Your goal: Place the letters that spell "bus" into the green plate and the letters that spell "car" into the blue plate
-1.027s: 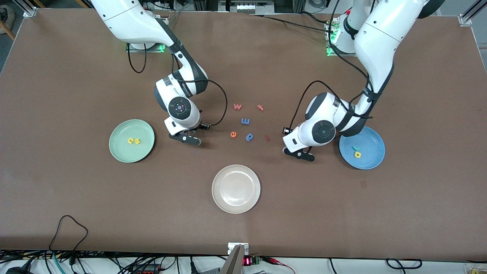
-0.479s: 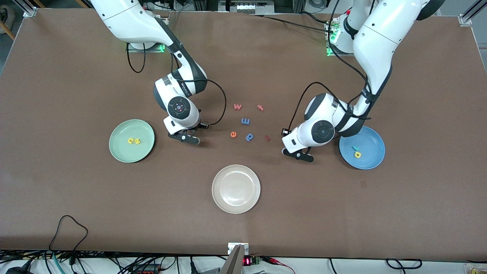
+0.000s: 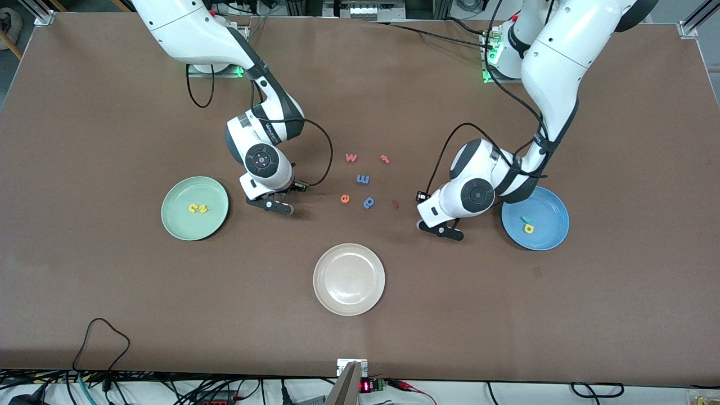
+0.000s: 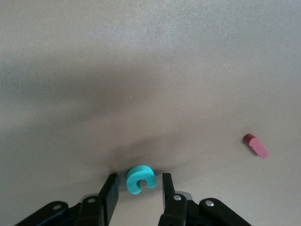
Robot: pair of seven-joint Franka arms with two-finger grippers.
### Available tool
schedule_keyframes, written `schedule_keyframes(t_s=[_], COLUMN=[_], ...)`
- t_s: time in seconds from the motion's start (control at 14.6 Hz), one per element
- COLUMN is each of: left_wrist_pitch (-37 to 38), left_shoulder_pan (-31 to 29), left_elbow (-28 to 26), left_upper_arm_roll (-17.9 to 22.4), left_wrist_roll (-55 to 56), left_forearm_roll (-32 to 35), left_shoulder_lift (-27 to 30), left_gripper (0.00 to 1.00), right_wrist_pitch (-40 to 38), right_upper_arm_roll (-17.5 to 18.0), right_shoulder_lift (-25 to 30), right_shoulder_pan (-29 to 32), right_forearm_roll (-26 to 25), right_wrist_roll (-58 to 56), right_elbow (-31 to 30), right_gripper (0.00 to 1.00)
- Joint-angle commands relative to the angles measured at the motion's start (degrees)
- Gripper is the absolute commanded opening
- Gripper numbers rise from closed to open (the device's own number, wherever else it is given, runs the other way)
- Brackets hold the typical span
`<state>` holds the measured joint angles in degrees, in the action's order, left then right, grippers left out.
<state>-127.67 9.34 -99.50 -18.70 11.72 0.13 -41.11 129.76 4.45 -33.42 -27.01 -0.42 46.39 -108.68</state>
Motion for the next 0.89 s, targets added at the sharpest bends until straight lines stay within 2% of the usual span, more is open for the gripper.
schedule_keyframes(t_s=[0.0, 0.48, 0.75, 0.82], left_wrist_pitch=[-1.6, -2.1, -2.1, -2.1], left_shoulder_pan=[0.6, 1.6, 1.6, 1.6], left_elbow=[-0.3, -0.3, -0.3, -0.3], left_upper_arm_roll=[0.5, 0.6, 0.6, 0.6], left_wrist_roll=[0.8, 0.8, 0.8, 0.8], left_forearm_roll=[0.8, 1.7, 3.9, 3.9], left_shoulder_lift=[-0.5, -1.3, -1.5, -1.5], left_gripper=[0.41, 0.34, 0.28, 0.26], right_wrist_pitch=[1.0, 1.5, 1.5, 1.5], right_upper_arm_roll=[0.3, 0.4, 0.4, 0.4], right_shoulder_lift=[0.9, 0.1, 0.0, 0.0], right_shoulder_pan=[0.4, 0.2, 0.2, 0.2], right_forearm_roll=[0.4, 0.3, 0.3, 0.3], right_wrist_roll=[-0.3, -0.4, -0.5, -0.5], right_elbow=[-1.3, -1.2, -1.0, -1.0], right_gripper=[0.47, 0.43, 0.31, 0.24])
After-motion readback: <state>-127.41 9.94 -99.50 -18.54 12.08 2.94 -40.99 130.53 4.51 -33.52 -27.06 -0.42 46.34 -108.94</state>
